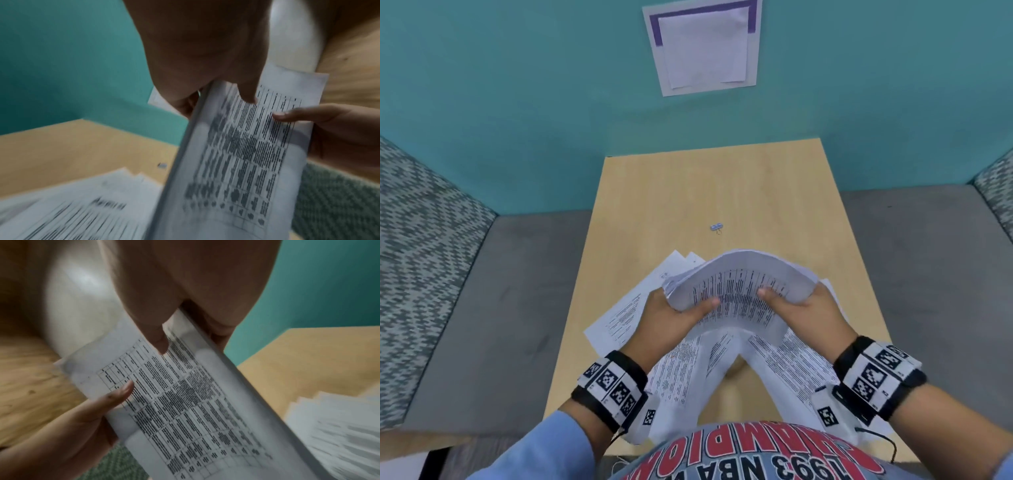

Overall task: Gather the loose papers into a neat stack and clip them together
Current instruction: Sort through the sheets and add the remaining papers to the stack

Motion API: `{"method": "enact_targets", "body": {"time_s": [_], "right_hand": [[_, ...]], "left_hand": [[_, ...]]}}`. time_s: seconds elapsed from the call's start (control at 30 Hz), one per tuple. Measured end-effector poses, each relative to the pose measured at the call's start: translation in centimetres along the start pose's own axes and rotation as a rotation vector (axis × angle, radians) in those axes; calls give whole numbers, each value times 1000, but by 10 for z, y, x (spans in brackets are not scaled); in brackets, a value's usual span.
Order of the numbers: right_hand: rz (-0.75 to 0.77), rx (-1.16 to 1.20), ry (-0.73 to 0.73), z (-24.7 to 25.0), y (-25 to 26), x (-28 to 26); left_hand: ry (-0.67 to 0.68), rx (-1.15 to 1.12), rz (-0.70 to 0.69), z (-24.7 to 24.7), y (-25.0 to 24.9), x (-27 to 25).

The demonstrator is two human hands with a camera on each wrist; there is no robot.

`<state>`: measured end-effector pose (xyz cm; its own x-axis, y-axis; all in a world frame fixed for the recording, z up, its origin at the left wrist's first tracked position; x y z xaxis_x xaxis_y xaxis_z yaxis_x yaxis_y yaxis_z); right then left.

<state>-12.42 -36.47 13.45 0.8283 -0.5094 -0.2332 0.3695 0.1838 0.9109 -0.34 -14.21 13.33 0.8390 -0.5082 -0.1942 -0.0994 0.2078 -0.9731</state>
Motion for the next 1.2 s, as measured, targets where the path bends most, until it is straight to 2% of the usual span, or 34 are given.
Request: {"method": "enact_targets", "body": {"time_s": [0.07, 0.13, 0.23, 0.3, 0.47, 0.57, 0.7, 0.93, 1.07, 1.13, 1.2], "right_hand": [[-99, -199, 94, -9, -30, 6], [-175, -297, 157, -13, -54, 8], [-185, -349, 235, -9, -80, 7], [-193, -468, 282, 1, -104, 8], [-404, -941, 129, 42, -170, 25], [-401, -1087, 82, 51, -189, 32], [-397, -1015, 23, 49, -200, 43], [-425, -890, 145, 50, -199, 47], [-416, -891, 69, 52, -195, 37], [-486, -850, 7, 55, -198, 32], [-573, -692, -36, 58, -202, 26]], "left_hand": [[61, 106, 117, -3, 21, -2], [80, 181, 161, -4, 37, -1], [33, 197, 214, 1, 57, 4], [-11, 210, 210, 5, 56, 6], [-58, 285, 192, 31, 43, 9], [-135, 283, 222, 54, 36, 10], [-189, 335, 178, 71, 22, 7], [-168, 318, 192, 65, 25, 14], [-145, 266, 199, 62, 35, 12], [-143, 259, 190, 61, 35, 8], [-154, 280, 173, 60, 34, 4]]}}
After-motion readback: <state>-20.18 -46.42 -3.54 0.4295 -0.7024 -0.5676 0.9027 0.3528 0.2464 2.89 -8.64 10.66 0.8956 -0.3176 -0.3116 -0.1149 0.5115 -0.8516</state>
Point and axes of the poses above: each hand's wrist, its own x-axis towards the middle knuckle, its own z-axis out of the back of the hand, y = z × x, the point moved 2 cm from there along x, towards the middle knuckle, and after that the axes turned 7 degrees about -x, right-handed, at the moved point
